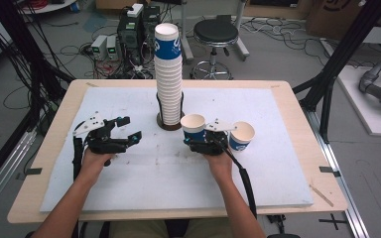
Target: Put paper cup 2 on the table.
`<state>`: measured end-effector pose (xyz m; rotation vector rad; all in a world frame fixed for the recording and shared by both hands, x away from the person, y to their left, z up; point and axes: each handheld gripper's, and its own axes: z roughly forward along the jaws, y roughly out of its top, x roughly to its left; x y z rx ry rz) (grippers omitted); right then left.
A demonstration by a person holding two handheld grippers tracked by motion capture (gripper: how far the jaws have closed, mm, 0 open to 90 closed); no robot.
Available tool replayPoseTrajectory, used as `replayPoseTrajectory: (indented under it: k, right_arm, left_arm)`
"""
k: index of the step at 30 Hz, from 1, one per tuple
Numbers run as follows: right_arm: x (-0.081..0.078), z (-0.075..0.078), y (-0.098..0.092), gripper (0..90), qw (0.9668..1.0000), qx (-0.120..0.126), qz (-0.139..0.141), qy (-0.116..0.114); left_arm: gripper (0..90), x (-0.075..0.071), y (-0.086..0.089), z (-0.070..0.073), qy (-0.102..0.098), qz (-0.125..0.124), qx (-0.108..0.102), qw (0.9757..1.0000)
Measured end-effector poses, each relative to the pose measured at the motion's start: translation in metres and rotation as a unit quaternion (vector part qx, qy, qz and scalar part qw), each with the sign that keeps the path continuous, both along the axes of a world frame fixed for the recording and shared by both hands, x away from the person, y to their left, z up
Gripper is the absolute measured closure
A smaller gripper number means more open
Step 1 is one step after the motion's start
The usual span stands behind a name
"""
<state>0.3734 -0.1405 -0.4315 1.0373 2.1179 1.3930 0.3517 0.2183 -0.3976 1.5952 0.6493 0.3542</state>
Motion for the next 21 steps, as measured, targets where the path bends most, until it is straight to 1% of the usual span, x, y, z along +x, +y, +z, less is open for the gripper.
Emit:
replayPoseTrajectory:
  k: [2,5,7,8,14,16,18,21]
  right_arm:
    - [0.0,-0.005,0.0,24.7,1.0,-0.007,-0.005,0.001]
    - [0.003,-0.009,0.0,24.7,0.9999,-0.009,-0.008,0.011]
    - [0.004,-0.012,-0.001,24.3,0.9997,-0.015,-0.008,0.017]
    - [0.004,-0.012,-0.001,24.3,0.9997,-0.011,-0.009,0.019]
    - [-0.001,-0.011,-0.005,23.9,0.9996,-0.022,-0.003,0.018]
    - [-0.003,-0.012,-0.009,23.2,0.9996,-0.02,0.001,0.021]
    - [-0.005,-0.012,-0.011,22.8,0.9994,-0.018,0.006,0.03]
    - [-0.008,-0.012,-0.01,22.2,0.9992,-0.027,0.014,0.027]
  left_arm:
    - [17.9,0.0,0.0,0.0,0.0,0.001,0.001,1.0]
    - [17.9,0.0,0.001,-0.001,0.0,0.001,-0.001,1.0]
    - [17.9,0.0,0.001,-0.001,0.001,0.002,0.0,1.0]
    - [17.9,0.0,0.002,-0.001,0.002,0.003,-0.001,1.0]
    - [17.9,0.0,0.003,-0.003,0.006,0.004,0.001,1.0]
    - [18.0,0.0,0.003,-0.003,0.007,0.004,0.003,1.0]
    - [17.9,0.0,0.002,-0.004,0.008,0.002,0.003,1.0]
    - [18.0,0.001,0.002,-0.004,0.009,0.002,0.005,0.9999]
